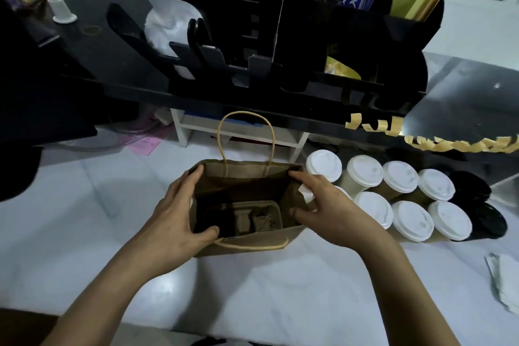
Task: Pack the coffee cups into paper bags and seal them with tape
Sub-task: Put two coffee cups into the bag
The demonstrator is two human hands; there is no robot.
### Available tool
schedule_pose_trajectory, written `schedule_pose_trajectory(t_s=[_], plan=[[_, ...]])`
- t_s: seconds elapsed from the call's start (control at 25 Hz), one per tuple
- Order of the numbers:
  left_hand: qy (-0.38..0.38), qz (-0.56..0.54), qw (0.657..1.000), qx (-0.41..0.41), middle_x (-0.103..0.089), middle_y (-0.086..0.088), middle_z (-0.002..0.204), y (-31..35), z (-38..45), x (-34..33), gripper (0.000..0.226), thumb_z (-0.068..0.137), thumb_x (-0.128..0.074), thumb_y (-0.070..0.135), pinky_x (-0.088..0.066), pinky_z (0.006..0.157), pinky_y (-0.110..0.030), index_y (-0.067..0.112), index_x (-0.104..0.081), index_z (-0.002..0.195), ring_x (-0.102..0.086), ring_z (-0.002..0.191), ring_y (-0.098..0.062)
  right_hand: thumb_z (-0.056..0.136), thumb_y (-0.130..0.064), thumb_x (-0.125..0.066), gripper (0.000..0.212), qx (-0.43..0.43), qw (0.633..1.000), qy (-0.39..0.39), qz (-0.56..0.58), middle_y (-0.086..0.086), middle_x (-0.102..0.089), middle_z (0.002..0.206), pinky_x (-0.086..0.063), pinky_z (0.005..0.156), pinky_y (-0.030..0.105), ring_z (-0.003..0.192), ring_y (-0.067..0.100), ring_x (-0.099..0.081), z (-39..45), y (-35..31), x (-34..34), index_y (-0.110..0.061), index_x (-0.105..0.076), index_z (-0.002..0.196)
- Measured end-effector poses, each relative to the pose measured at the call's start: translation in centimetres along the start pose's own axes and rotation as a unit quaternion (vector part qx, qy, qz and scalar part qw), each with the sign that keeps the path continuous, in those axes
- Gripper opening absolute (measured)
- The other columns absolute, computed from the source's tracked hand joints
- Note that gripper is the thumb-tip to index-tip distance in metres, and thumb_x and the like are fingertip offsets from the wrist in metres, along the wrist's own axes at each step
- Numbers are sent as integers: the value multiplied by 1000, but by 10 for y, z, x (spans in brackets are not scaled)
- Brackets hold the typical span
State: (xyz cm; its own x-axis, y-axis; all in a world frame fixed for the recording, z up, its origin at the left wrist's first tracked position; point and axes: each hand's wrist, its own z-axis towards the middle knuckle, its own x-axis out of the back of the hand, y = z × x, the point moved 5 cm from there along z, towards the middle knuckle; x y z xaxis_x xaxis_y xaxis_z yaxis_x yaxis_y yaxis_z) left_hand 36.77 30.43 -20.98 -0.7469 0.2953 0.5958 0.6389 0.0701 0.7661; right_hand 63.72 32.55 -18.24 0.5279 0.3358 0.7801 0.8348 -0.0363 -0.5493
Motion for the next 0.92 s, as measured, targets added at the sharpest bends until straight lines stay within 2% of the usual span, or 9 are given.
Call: schedule_pose_trajectory(t_s=[0.16,0.28,0.36,0.48,0.56,0.72,0.84,0.92], plan=[[6,0,1000,14,-8,26,157,1,0,-1,106,84,-77,28,-36,111,-30,49,-1,155,-31,140,-11,97,-36,-62,50,37,998,37,25,-17,-53,126,-50,78,22,91,-6,-63,-1,-2,13,-48,-46,143],[10,-2,1000,25,-9,23,158,1,1,-4,106,84,-78,26,-35,110,-30,47,-2,155,-30,142,-13,98,-34,-62,33,24,992,108,63,-18,-64,114,-47,70,16,92,-5,-63,2,14,30,-41,-59,130],[14,-6,999,28,-10,20,160,1,0,-5,106,84,-78,25,-34,109,-29,47,-3,155,-30,143,-14,97,-31,-64,29,-12,985,160,56,-12,-68,109,-49,74,21,94,2,-64,6,35,34,-32,-62,126],[12,-3,999,29,-10,20,160,2,0,-7,107,84,-79,25,-34,113,-32,48,-2,155,-28,145,-14,92,-28,-70,38,-65,979,190,-28,1,-70,118,-53,90,37,108,21,-64,14,70,24,-22,-62,129],[11,-5,999,30,-10,19,160,2,-1,-7,107,83,-79,24,-33,114,-32,48,-3,155,-28,145,-16,89,-36,-72,47,-83,974,193,-88,3,-67,125,-48,97,45,114,27,-61,17,85,12,-20,-60,132],[21,-8,1000,22,-11,19,160,3,-2,-9,107,83,-79,25,-32,111,-28,49,-3,155,-28,145,-15,79,-63,-71,75,-130,962,180,-161,0,-58,137,-29,114,49,132,28,-47,19,107,-5,-24,-48,139],[21,-10,999,22,-11,19,160,4,-2,-11,107,83,-79,26,-32,112,-31,50,-3,154,-28,145,-16,76,-69,-69,88,-141,959,149,-195,-2,-52,145,-8,124,54,143,26,-38,21,117,-12,-25,-40,146],[21,-8,999,25,-10,20,160,3,-3,-12,107,83,-79,27,-33,113,-33,50,-2,154,-28,146,-17,76,-70,-69,89,-144,960,137,-197,-2,-52,145,-4,124,54,143,26,-38,21,118,-13,-26,-38,147]])
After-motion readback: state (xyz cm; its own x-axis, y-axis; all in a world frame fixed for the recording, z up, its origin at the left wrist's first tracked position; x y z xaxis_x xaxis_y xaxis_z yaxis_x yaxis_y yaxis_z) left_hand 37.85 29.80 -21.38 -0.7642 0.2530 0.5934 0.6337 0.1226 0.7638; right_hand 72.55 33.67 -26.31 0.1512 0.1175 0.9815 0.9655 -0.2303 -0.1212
